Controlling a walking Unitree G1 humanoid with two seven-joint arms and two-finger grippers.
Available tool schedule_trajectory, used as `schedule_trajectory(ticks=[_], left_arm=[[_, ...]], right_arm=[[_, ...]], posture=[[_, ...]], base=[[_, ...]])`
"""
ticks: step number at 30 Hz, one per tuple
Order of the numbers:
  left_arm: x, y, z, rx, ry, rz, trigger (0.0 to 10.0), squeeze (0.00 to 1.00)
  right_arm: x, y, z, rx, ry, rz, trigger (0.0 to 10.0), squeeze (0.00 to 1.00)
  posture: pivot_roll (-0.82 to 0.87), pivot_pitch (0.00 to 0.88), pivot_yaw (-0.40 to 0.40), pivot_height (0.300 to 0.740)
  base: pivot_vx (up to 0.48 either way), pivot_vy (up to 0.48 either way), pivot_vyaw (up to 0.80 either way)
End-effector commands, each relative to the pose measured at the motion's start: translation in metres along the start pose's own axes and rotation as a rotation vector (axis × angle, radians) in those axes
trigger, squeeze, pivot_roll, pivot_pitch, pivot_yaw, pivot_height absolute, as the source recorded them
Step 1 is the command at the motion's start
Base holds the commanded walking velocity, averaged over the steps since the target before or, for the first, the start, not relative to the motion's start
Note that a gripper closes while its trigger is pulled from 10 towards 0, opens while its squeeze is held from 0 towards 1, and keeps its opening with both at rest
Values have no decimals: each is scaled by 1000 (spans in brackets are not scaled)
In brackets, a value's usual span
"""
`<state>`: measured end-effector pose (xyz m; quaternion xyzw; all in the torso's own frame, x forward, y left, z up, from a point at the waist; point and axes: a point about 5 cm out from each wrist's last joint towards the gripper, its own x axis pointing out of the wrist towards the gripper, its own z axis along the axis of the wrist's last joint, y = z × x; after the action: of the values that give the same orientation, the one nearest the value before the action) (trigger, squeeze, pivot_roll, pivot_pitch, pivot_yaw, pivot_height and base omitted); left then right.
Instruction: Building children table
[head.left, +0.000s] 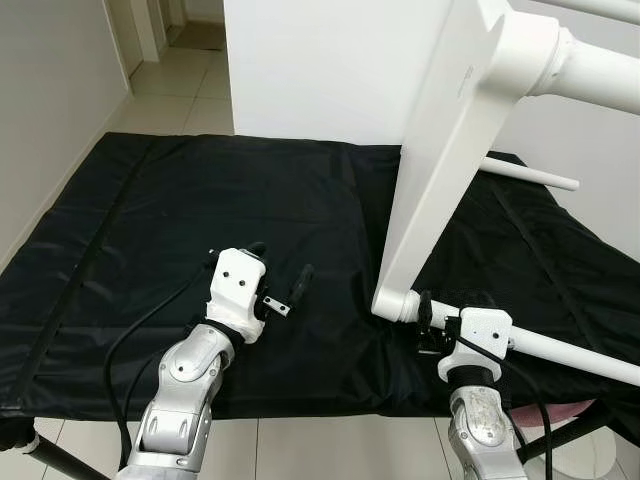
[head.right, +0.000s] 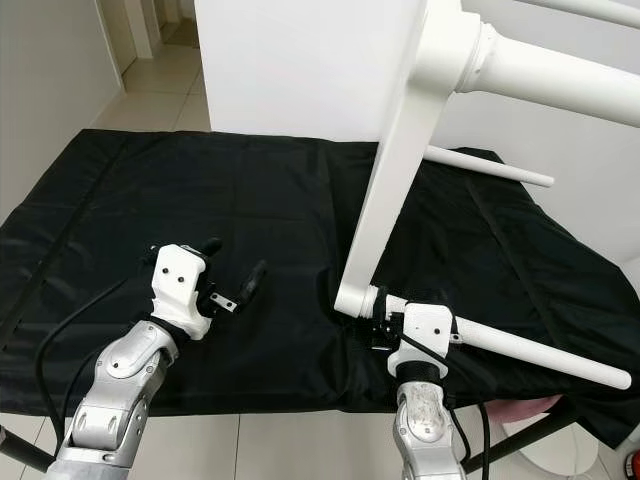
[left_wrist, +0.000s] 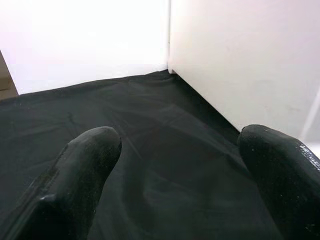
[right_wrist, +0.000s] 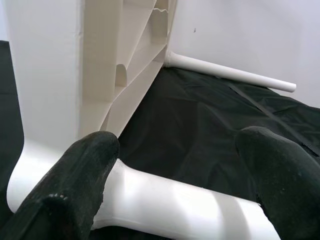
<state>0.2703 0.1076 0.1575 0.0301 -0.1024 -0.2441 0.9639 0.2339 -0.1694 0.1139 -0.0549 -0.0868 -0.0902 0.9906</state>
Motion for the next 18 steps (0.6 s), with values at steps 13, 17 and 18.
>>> schedule_trajectory(ticks=[13,17,18], left_arm=[[1,0,-3,32,14,78,10000,0],[4,5,-2,27,13,92,10000,0],[4,5,-2,27,13,92,10000,0]], right_arm=[[-4,-3,-11,-19,23,40,10000,0],[-3,4,-11,-16,15,71,10000,0],[-3,4,-11,-16,15,71,10000,0]], posture=[[-24,0,-40,740],[-23,0,-42,740],[-23,0,-42,740]], base=[[0,0,0],[0,0,0],[0,0,0]])
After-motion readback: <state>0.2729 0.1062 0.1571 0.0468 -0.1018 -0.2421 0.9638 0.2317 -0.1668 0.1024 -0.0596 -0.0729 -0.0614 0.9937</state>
